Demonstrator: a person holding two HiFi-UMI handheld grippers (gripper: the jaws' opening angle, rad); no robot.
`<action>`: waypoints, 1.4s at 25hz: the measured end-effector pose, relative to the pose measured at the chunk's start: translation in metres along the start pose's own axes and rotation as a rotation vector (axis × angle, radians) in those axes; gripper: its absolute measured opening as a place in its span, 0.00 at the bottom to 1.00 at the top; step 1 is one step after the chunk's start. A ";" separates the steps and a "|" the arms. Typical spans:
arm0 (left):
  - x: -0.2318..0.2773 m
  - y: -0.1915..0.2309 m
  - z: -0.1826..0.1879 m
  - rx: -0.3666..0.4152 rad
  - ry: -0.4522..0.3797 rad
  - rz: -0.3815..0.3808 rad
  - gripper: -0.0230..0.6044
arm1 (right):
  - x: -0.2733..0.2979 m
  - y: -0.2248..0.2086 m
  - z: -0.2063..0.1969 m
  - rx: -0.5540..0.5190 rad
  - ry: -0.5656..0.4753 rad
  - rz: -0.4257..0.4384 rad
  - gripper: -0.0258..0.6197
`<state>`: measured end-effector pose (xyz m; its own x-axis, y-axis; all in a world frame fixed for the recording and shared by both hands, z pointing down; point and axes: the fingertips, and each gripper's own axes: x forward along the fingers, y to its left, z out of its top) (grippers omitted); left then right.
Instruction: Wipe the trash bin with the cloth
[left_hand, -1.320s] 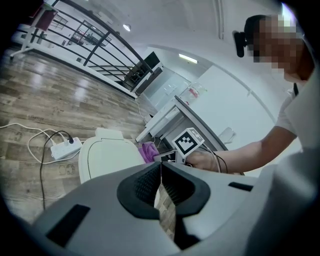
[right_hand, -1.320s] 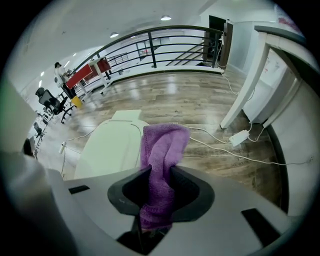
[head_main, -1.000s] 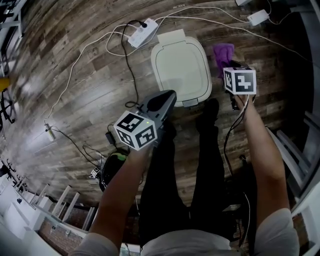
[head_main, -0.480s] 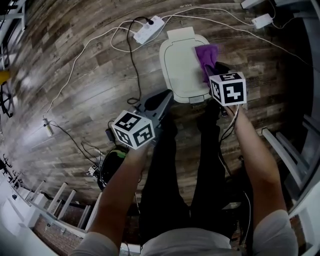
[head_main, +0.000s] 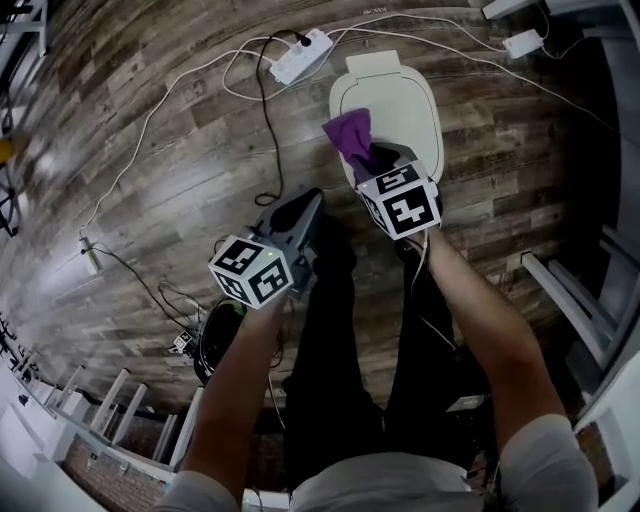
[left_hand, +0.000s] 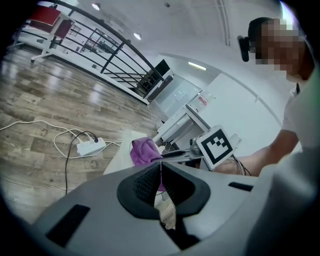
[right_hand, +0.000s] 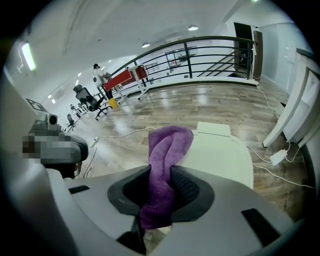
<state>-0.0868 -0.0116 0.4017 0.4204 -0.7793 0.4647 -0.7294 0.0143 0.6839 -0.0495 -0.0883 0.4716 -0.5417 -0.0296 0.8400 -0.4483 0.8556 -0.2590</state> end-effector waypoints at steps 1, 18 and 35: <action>-0.004 0.003 -0.001 -0.003 -0.001 0.005 0.05 | 0.004 0.010 0.001 -0.010 0.001 0.016 0.20; -0.017 0.011 -0.020 -0.009 0.035 -0.016 0.05 | 0.029 0.041 -0.080 -0.005 0.151 0.036 0.20; 0.045 -0.041 -0.033 0.028 0.114 -0.073 0.05 | -0.010 -0.018 -0.121 0.044 0.146 0.021 0.20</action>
<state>-0.0202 -0.0265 0.4135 0.5302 -0.7017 0.4759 -0.7086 -0.0585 0.7032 0.0496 -0.0406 0.5255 -0.4430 0.0662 0.8940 -0.4703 0.8319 -0.2947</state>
